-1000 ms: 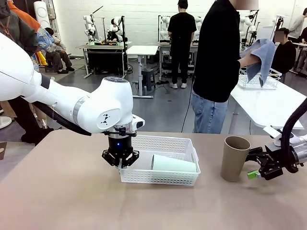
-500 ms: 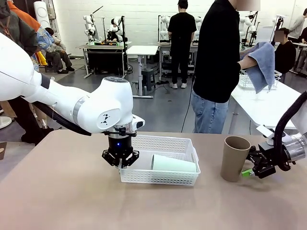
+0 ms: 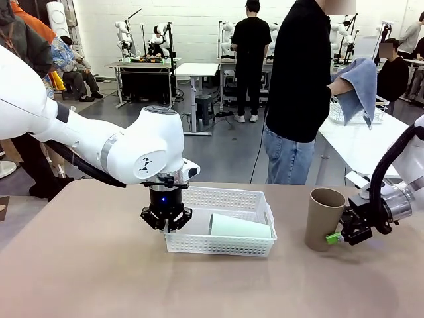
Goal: Clean and organize the cups into the basket.
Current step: Pick up the Reusable plastic cup from the right side of the table and stack it inside the Organizing basket in the center of the table.
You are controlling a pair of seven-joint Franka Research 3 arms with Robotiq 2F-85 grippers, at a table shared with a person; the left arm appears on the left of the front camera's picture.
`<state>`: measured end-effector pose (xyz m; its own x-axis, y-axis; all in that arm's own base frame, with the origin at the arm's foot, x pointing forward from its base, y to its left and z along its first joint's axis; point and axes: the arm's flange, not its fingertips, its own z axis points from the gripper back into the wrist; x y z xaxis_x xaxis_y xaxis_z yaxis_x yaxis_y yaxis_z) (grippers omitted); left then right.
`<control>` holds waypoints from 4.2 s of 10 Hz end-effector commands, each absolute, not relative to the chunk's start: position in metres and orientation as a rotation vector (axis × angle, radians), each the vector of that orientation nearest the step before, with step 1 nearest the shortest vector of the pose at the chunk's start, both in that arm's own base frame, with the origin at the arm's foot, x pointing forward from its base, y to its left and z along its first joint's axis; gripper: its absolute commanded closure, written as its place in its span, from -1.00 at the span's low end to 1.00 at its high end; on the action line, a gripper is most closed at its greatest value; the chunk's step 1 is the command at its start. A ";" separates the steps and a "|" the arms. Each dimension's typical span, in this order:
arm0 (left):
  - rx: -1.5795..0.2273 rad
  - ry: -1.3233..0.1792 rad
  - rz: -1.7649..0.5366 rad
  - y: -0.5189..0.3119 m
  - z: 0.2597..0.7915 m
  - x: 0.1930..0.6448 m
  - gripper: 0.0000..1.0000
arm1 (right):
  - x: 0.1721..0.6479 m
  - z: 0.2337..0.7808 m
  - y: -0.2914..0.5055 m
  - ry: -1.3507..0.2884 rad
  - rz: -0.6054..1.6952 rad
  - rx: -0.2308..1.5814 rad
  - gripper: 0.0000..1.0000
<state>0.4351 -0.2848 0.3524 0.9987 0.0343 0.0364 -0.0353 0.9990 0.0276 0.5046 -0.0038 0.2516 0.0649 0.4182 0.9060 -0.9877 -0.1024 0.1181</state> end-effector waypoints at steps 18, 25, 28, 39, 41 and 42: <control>0.033 -0.034 0.034 -0.285 0.351 0.434 1.00 | 0.415 0.414 0.036 -0.976 1.245 0.828 1.00; 0.033 -0.034 0.034 -0.285 0.351 0.434 1.00 | 0.418 0.478 0.131 -0.659 1.593 0.470 -0.64; 0.033 -0.034 0.034 -0.285 0.351 0.434 1.00 | 0.462 0.463 0.193 -0.339 1.581 0.340 -0.64; 0.033 -0.034 0.034 -0.285 0.351 0.434 1.00 | 0.522 0.407 0.313 -0.275 1.574 0.257 -0.64; 0.033 -0.034 0.034 -0.285 0.351 0.434 1.00 | 0.530 0.395 0.315 -0.291 1.595 0.256 -0.64; 0.033 -0.034 0.034 -0.285 0.351 0.434 1.00 | 0.533 0.388 0.314 -0.297 1.608 0.260 -0.64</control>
<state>0.4350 -0.2849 0.3523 0.9988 0.0341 0.0361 -0.0351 0.9990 0.0278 0.5253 0.3102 0.3889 -0.0459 0.9354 0.3506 -0.9989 -0.0469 -0.0056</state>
